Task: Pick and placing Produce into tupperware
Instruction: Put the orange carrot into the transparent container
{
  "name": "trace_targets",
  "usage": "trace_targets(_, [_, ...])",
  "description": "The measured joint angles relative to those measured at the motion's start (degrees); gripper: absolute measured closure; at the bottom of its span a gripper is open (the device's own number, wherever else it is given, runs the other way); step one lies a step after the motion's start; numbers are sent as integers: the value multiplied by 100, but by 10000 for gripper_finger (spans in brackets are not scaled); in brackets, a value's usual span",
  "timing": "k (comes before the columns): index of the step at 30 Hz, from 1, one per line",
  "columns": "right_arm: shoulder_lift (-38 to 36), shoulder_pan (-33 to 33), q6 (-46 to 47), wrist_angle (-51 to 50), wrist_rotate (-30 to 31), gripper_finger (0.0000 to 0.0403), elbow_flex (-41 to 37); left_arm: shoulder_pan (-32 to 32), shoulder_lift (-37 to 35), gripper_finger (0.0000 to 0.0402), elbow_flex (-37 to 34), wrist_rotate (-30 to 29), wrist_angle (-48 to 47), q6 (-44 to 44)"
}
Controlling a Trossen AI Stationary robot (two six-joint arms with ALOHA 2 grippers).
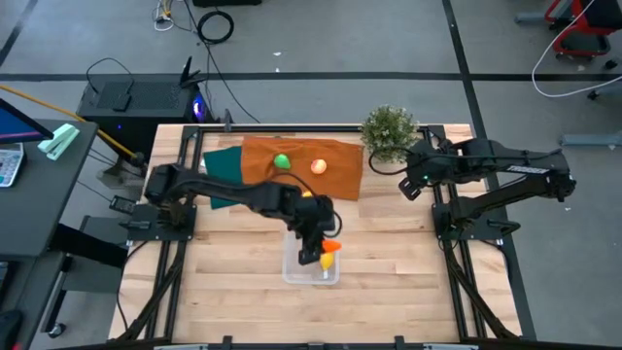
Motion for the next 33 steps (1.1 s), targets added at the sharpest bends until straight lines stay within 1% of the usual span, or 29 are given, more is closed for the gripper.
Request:
trace_targets(5, [-30,0,-121,-37,2,257,0,-194,193,225,-2,-91,-215,-136])
trace_targets(11, [-28,1,-153,-33,4,257,0,-230,196,226,0,-724,-812,-250])
trace_targets(16, [-28,0,-151,-32,7,257,0,-228,196,226,-17,-759,-804,-296])
trace_targets(24, [-26,2,-151,-26,11,257,0,-154,578,225,-22,-851,-927,-714])
trace_targets(29, [-26,2,-150,-14,13,257,0,-158,850,228,-22,-844,-921,-1227])
trace_targets(33, [-26,2,-149,-10,13,257,0,-133,1000,224,-23,-932,-983,-1830])
